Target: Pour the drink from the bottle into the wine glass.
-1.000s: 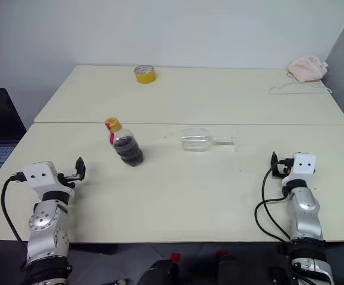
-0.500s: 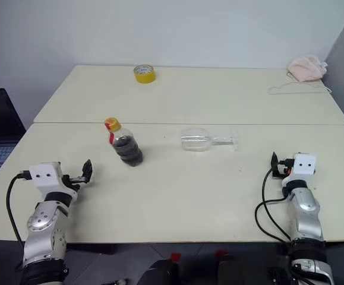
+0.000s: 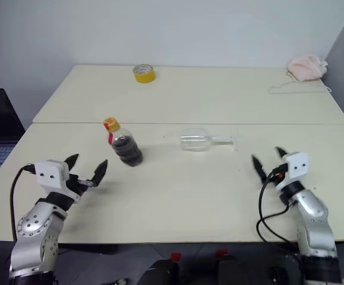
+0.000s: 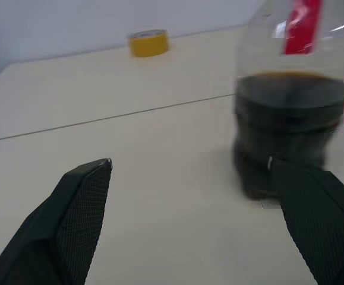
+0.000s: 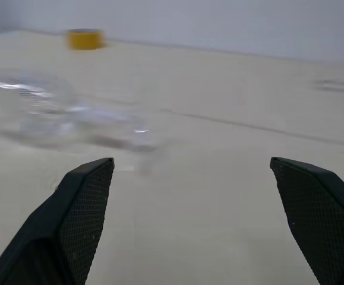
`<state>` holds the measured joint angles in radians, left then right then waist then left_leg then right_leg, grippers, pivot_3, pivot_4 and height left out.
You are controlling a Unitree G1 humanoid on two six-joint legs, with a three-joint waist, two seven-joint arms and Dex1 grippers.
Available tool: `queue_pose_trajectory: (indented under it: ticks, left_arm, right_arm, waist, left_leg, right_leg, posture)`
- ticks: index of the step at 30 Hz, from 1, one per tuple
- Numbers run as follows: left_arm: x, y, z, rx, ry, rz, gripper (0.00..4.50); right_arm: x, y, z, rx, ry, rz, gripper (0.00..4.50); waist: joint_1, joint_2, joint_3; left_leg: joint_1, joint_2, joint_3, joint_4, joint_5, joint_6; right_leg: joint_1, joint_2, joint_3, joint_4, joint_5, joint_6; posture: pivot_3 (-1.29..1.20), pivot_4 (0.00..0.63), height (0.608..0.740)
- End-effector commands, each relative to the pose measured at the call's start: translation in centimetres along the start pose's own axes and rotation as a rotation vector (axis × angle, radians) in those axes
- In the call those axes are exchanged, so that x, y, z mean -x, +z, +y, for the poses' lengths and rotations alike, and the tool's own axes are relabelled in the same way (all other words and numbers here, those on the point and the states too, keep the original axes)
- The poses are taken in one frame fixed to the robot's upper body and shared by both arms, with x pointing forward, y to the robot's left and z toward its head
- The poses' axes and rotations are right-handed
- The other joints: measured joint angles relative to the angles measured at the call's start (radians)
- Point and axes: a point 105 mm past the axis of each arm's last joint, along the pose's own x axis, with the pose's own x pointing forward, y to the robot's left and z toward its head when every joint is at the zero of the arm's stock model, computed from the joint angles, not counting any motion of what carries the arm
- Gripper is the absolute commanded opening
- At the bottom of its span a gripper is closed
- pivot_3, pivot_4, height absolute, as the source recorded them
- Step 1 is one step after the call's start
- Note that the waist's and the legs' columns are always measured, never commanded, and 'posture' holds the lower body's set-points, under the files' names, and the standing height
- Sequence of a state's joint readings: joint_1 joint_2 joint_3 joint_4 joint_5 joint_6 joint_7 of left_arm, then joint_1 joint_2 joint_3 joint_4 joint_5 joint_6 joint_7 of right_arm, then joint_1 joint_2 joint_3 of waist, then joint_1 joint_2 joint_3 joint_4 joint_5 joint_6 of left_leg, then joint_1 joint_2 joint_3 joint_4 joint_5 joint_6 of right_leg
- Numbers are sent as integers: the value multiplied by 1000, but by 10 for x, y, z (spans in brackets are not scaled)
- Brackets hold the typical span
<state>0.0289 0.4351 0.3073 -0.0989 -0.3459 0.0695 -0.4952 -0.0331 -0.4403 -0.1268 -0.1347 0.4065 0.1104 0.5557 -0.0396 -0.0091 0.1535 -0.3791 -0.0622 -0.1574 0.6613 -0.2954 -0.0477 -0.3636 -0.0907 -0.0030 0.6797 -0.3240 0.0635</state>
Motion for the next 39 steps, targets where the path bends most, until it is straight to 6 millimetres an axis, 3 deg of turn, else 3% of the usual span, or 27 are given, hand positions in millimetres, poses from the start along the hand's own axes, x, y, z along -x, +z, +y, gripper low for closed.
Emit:
queue_pose_trajectory:
  ticks: [1, 4, 11, 15, 25, 39]
  left_arm:
    - [-2, 16, -17, 13, -108, -35, 4468]
    - [-2, 12, -26, 33, -165, -3, 4468]
    - [-14, 9, -27, 46, -154, 18, 4468]
    - [-20, 4, -29, 61, -138, 46, 4468]
    - [-39, 1, -23, 52, -69, 21, 4468]
    - [-65, -8, -33, -27, -162, -5, 4468]
  right_arm:
    - [1, 25, 34, 20, 209, -23, 4500]
    - [4, 37, 56, 19, 342, -3, 4500]
    - [6, 53, 84, 120, 545, 38, 4500]
    - [0, 60, 85, 142, 540, 8, 4500]
    - [0, 53, 79, 172, 529, 13, 4500]
    - [-6, 58, 81, 185, 530, -14, 4500]
  waist:
    - [7, 0, 0]
    - [9, 0, 0]
    - [10, 0, 1]
    - [10, -1, 1]
    - [11, -1, 1]
    - [12, -2, 1]
  left_leg:
    - [0, 0, 0, 0, 0, 0]
    - [0, 0, 0, 0, 0, 0]
    - [0, 0, -1, 0, 0, 0]
    - [0, 0, -2, 0, 0, 0]
    - [-1, 0, -2, 1, 0, 0]
    - [-1, 0, -3, 1, 0, 0]
  right_leg:
    - [0, 0, 0, 0, 0, 0]
    - [0, 0, 0, 0, 0, 0]
    - [0, 1, -2, -1, 0, 0]
    - [1, 1, -3, -1, 0, 0]
    - [1, 1, -4, -1, 0, 0]
    - [1, 1, -5, 0, 0, 0]
  posture:
    - [0, 150, 740]
    - [0, 150, 740]
    - [0, 150, 740]
    - [0, 150, 740]
    - [0, 150, 740]
    - [0, 150, 740]
